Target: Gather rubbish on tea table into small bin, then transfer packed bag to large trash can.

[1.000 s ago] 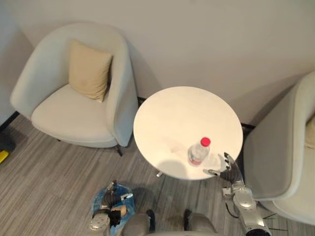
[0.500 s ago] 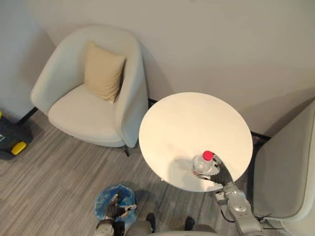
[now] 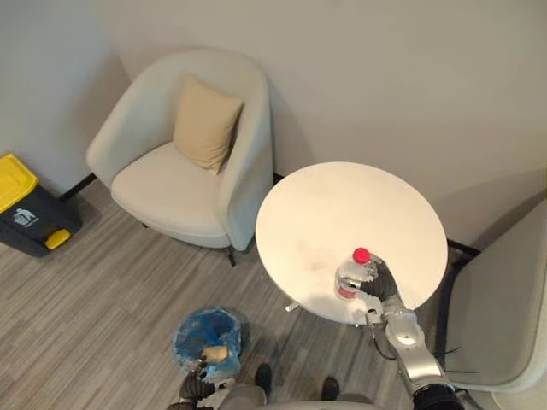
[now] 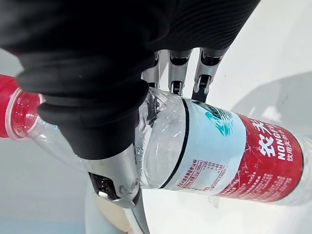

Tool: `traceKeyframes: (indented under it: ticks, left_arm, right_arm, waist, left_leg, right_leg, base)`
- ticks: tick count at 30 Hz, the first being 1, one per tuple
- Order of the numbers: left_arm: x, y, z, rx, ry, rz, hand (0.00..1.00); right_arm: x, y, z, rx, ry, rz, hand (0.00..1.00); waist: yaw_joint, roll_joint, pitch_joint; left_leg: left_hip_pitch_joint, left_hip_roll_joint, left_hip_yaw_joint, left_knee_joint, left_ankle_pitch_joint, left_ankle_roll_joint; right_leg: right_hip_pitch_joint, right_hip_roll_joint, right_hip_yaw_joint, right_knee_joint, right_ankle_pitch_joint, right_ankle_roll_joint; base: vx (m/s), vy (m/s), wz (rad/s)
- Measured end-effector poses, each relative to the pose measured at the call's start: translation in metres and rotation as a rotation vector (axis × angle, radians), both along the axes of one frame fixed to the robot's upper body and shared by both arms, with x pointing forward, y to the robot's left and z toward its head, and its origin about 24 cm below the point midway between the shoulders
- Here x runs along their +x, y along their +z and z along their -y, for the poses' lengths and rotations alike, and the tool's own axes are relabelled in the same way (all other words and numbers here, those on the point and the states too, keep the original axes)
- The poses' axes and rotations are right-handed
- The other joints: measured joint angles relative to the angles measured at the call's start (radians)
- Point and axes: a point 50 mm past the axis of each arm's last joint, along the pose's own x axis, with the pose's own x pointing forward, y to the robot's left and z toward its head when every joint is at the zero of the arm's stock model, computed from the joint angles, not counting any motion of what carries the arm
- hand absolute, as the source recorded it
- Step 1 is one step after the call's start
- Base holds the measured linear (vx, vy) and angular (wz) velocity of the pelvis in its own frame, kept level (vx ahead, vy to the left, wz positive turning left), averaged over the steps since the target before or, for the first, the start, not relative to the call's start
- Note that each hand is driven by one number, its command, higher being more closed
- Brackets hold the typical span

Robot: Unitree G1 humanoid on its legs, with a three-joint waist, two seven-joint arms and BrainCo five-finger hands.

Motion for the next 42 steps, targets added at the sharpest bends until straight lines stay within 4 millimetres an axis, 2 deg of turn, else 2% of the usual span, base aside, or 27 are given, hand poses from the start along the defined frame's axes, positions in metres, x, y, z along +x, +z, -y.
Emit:
traceKeyframes:
  ticks: [3, 6, 12, 14, 18, 20, 21, 22, 23, 24, 25, 26, 28, 29, 30, 31, 32, 34, 35, 36, 37, 38, 40, 41, 42]
  left_arm:
    - [-0.002, 0.0, 0.0, 0.0, 0.002, -0.004, 0.0]
    - [-0.001, 0.0, 0.0, 0.0, 0.003, 0.0, 0.0]
    - [0.011, 0.005, 0.003, -0.007, 0.0, 0.05, 0.0]
    - [0.013, 0.005, 0.004, -0.01, -0.001, 0.054, 0.0]
    - [0.022, 0.007, 0.007, -0.012, -0.009, 0.077, 0.0]
    - [0.028, 0.008, 0.009, -0.015, -0.02, 0.088, 0.0]
    - [0.031, 0.009, 0.01, -0.015, -0.025, 0.097, 0.0]
    - [0.033, 0.009, 0.011, -0.015, -0.024, 0.102, 0.0]
    - [0.033, 0.009, 0.011, -0.016, -0.022, 0.103, 0.0]
    - [0.036, 0.01, 0.012, -0.017, -0.02, 0.11, 0.0]
    - [0.043, 0.01, 0.016, -0.025, -0.026, 0.123, 0.0]
    - [0.044, 0.01, 0.019, -0.03, -0.028, 0.123, 0.0]
    - [0.043, 0.008, 0.025, -0.034, -0.05, 0.116, 0.0]
    - [0.043, 0.008, 0.03, -0.037, -0.069, 0.115, 0.0]
    - [0.043, 0.007, 0.033, -0.044, -0.078, 0.112, 0.0]
    - [0.047, 0.008, 0.034, -0.037, -0.102, 0.119, 0.0]
    - [0.05, 0.009, 0.032, -0.025, -0.117, 0.125, 0.0]
    - [0.045, 0.007, 0.027, -0.009, -0.125, 0.103, 0.0]
    - [0.049, 0.009, 0.029, -0.008, -0.14, 0.114, 0.0]
    - [0.049, 0.009, 0.029, -0.006, -0.146, 0.114, 0.0]
    - [0.05, 0.009, 0.028, 0.007, -0.179, 0.111, 0.0]
    - [0.05, 0.009, 0.028, 0.01, -0.185, 0.113, 0.0]
    - [0.05, 0.01, 0.024, 0.019, -0.182, 0.115, 0.0]
    - [0.052, 0.01, 0.024, 0.022, -0.183, 0.118, 0.0]
    - [0.053, 0.01, 0.023, 0.025, -0.186, 0.119, 0.0]
  right_arm:
    - [0.005, 0.003, -0.001, 0.016, -0.006, 0.014, 1.0]
    - [0.01, 0.007, -0.001, 0.034, -0.008, 0.032, 1.0]
    - [0.008, 0.021, -0.004, 0.044, -0.003, 0.099, 1.0]
    - [0.005, 0.034, -0.013, 0.071, 0.017, 0.167, 1.0]
    - [0.001, 0.044, -0.027, 0.092, 0.071, 0.222, 1.0]
    - [0.001, 0.049, -0.035, 0.089, 0.115, 0.245, 1.0]
    - [0.002, 0.053, -0.042, 0.086, 0.149, 0.267, 1.0]
    - [0.005, 0.057, -0.051, 0.062, 0.197, 0.284, 1.0]
    - [0.006, 0.058, -0.055, 0.058, 0.216, 0.288, 1.0]
    - [0.009, 0.062, -0.063, 0.046, 0.251, 0.305, 1.0]
    - [0.015, 0.069, -0.067, 0.028, 0.269, 0.337, 1.0]
    - [0.016, 0.071, -0.067, 0.024, 0.268, 0.343, 1.0]
    - [0.018, 0.071, -0.061, 0.018, 0.243, 0.345, 1.0]
    - [0.019, 0.07, -0.056, 0.004, 0.218, 0.344, 1.0]
    - [0.02, 0.069, -0.052, -0.013, 0.201, 0.342, 1.0]
    - [0.022, 0.064, -0.045, -0.026, 0.165, 0.319, 1.0]
    - [0.023, 0.057, -0.044, -0.026, 0.147, 0.286, 1.0]
    - [0.022, 0.044, -0.047, -0.022, 0.142, 0.221, 1.0]
    - [0.02, 0.041, -0.048, -0.026, 0.15, 0.2, 1.0]
    - [0.02, 0.041, -0.048, -0.025, 0.154, 0.198, 1.0]
    - [0.02, 0.041, -0.05, -0.022, 0.163, 0.197, 1.0]
    - [0.02, 0.041, -0.052, -0.02, 0.17, 0.196, 1.0]
    - [0.019, 0.04, -0.055, -0.023, 0.187, 0.194, 1.0]
    - [0.019, 0.041, -0.057, -0.024, 0.199, 0.198, 1.0]
    - [0.018, 0.041, -0.057, -0.025, 0.201, 0.196, 1.0]
  waist:
    - [0.003, 0.001, -0.001]
    - [0.003, 0.001, -0.002]
    - [0.001, 0.001, -0.002]
    - [0.0, -0.006, -0.004]
    - [0.0, -0.013, -0.002]
    - [0.006, -0.016, -0.001]
    - [0.019, -0.016, 0.0]
    - [0.029, -0.01, 0.003]
    - [0.028, -0.013, 0.002]
    - [0.03, -0.028, -0.002]
    - [0.027, -0.027, 0.001]
    - [0.026, -0.021, 0.0]
    - [0.016, -0.03, 0.003]
    - [-0.002, -0.015, -0.002]
    - [-0.004, 0.007, -0.009]
    - [-0.002, 0.012, -0.011]
    - [0.001, -0.008, -0.004]
    - [0.0, -0.038, 0.012]
    - [0.0, -0.046, 0.028]
    - [-0.001, -0.044, 0.03]
    - [-0.01, -0.037, 0.042]
    - [-0.031, -0.03, 0.056]
    - [-0.051, -0.017, 0.074]
    - [-0.055, -0.026, 0.077]
    - [-0.056, -0.015, 0.087]
  left_leg:
    - [-0.003, -0.002, -0.023, 0.001, 0.016, -0.005]
    - [-0.004, -0.005, -0.031, -0.001, 0.026, 0.005]
    - [0.02, -0.014, -0.042, -0.001, 0.026, 0.005]
    - [0.02, -0.017, -0.059, 0.003, 0.026, 0.005]
    - [-0.017, -0.036, -0.14, 0.049, 0.026, 0.004]
    - [-0.048, -0.04, -0.184, 0.062, 0.036, -0.008]
    - [-0.071, -0.04, -0.184, 0.057, 0.045, -0.012]
    - [-0.091, -0.014, -0.101, 0.049, 0.005, 0.039]
    - [-0.097, -0.003, -0.046, 0.045, -0.016, 0.071]
    - [-0.105, 0.015, 0.077, 0.042, -0.054, 0.126]
    - [-0.149, 0.048, 0.223, 0.142, -0.059, 0.133]
    - [-0.162, 0.061, 0.268, 0.185, -0.059, 0.134]
    - [-0.154, 0.096, 0.401, 0.311, -0.069, 0.146]
    - [-0.127, 0.117, 0.442, 0.316, -0.055, 0.116]
    - [-0.096, 0.123, 0.43, 0.257, -0.062, 0.027]
    - [-0.069, 0.104, 0.418, 0.2, -0.072, 0.015]
    - [-0.07, 0.09, 0.412, 0.196, -0.068, 0.017]
    - [-0.069, 0.063, 0.406, 0.229, -0.099, 0.039]
    - [-0.082, 0.039, 0.39, 0.277, -0.15, 0.043]
    - [-0.086, 0.035, 0.389, 0.286, -0.155, 0.049]
    - [-0.097, 0.025, 0.373, 0.312, -0.171, 0.067]
    - [-0.107, 0.021, 0.345, 0.322, -0.174, 0.069]
    - [-0.13, 0.018, 0.3, 0.324, -0.174, 0.069]
    - [-0.147, 0.013, 0.27, 0.323, -0.169, 0.06]
    - [-0.158, 0.004, 0.248, 0.324, -0.164, 0.054]
  right_leg:
    - [0.003, 0.001, -0.015, 0.002, 0.001, 0.004]
    - [0.007, 0.0, -0.025, 0.003, 0.001, -0.001]
    - [0.04, -0.001, -0.026, 0.001, -0.002, 0.001]
    - [0.047, -0.004, -0.038, 0.005, -0.014, -0.003]
    - [0.05, -0.018, -0.117, 0.056, -0.057, -0.008]
    - [0.035, -0.024, -0.167, 0.09, -0.077, -0.016]
    - [0.019, -0.024, -0.185, 0.108, -0.087, -0.025]
    - [0.015, -0.011, -0.218, 0.107, -0.083, -0.029]
    - [0.016, -0.016, -0.224, 0.099, -0.073, -0.029]
    - [0.013, -0.043, -0.247, 0.078, -0.053, -0.044]
    - [-0.002, -0.071, -0.291, 0.088, -0.047, -0.045]
    - [-0.005, -0.082, -0.307, 0.097, -0.047, -0.045]
    - [0.003, -0.125, -0.363, 0.117, -0.05, -0.042]
    - [0.015, -0.132, -0.387, 0.124, -0.049, -0.023]
    - [0.019, -0.124, -0.395, 0.124, -0.045, -0.007]
    - [0.019, -0.125, -0.398, 0.12, -0.035, 0.009]
    - [0.019, -0.14, -0.393, 0.126, -0.031, 0.015]
    - [0.01, -0.189, -0.388, 0.202, -0.065, 0.05]
    - [-0.029, -0.241, -0.352, 0.326, -0.103, 0.042]
    - [-0.043, -0.25, -0.335, 0.354, -0.106, 0.036]
    - [-0.116, -0.265, -0.22, 0.472, -0.109, 0.012]
    - [-0.16, -0.233, -0.1, 0.527, -0.147, 0.017]
    - [-0.216, -0.164, 0.018, 0.517, -0.181, 0.041]
    - [-0.244, -0.123, 0.072, 0.47, -0.18, 0.043]
    - [-0.253, -0.108, 0.092, 0.442, -0.178, 0.044]
  base:
    - [0.08, -0.027, 0.19]
    - [0.11, -0.022, 0.11]
    - [0.07, -0.004, 0.09]
    - [-0.02, -0.001, 0.17]
    - [-0.08, -0.017, 0.66]
    - [-0.13, -0.022, 0.84]
    - [-0.18, -0.038, 0.58]
    - [-0.19, -0.06, 0.58]
    - [-0.15, -0.045, 0.68]
    - [-0.13, 0.028, 0.78]
    - [-0.1, 0.07, 0.78]
    - [-0.06, 0.093, 0.8]
    - [-0.02, 0.117, 0.83]
    - [0.0, 0.201, 0.8]
    - [0.02, 0.255, 0.67]
    - [0.01, 0.225, 0.43]
    - [-0.01, 0.217, 0.32]
    - [-0.05, 0.182, 0.24]
    - [-0.07, 0.172, 0.16]
    - [-0.1, 0.188, 0.22]
    - [-0.08, 0.12, 0.4]
    - [-0.08, 0.087, 0.53]
    - [-0.07, 0.009, 0.62]
    - [-0.05, -0.025, 0.66]
    - [-0.02, -0.058, 0.84]
